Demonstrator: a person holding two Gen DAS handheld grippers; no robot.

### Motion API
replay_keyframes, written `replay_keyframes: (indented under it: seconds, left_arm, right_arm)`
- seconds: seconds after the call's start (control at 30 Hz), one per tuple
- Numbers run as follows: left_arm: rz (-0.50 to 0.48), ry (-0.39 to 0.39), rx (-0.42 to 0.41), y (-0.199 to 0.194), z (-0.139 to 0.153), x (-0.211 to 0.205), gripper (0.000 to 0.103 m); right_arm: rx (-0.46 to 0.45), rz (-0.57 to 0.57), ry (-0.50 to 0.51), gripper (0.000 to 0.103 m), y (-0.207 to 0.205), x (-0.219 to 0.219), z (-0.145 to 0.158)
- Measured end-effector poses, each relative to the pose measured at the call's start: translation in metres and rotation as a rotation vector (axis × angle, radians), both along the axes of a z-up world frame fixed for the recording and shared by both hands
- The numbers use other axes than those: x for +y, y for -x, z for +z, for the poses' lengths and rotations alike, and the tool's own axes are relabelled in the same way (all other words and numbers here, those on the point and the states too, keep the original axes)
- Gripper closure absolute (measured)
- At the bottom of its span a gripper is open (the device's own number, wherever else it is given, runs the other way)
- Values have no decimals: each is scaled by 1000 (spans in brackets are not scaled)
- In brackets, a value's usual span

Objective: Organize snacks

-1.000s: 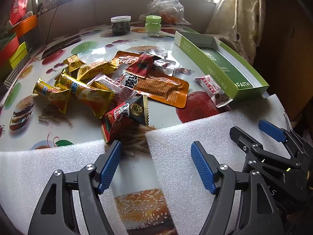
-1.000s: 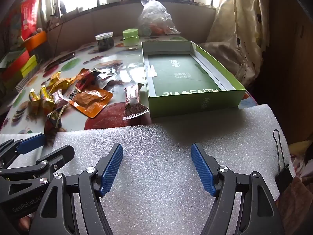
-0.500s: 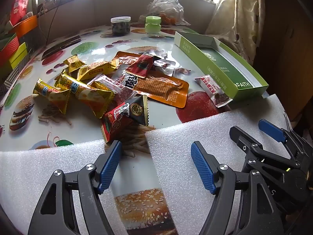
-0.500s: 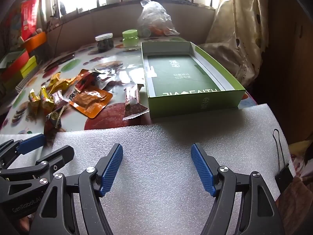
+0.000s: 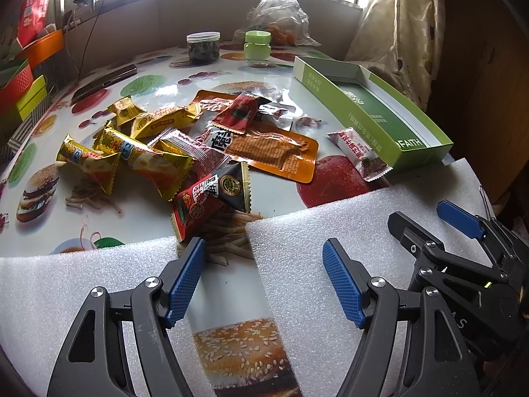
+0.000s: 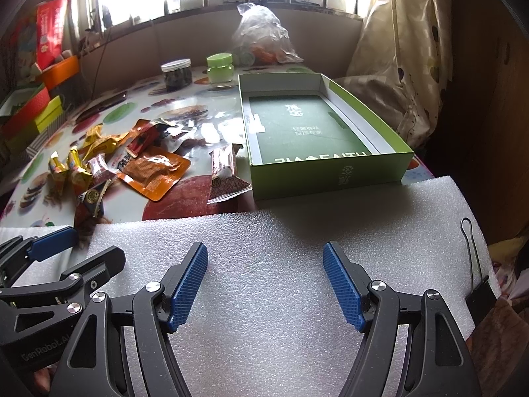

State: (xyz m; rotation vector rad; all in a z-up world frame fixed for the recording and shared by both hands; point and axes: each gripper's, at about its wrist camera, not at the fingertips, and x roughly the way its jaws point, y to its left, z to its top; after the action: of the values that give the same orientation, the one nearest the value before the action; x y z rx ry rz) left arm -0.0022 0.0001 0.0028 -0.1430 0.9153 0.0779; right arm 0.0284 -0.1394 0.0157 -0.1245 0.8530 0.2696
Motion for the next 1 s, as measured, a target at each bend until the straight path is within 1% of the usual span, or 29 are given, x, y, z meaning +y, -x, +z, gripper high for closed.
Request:
replay_keyframes:
  seconds: [1.0]
  left_arm:
    - [0,-1,-9,1,-1,-1,30]
  right_arm:
    - [-9,-1,-3,30,1,0,-1]
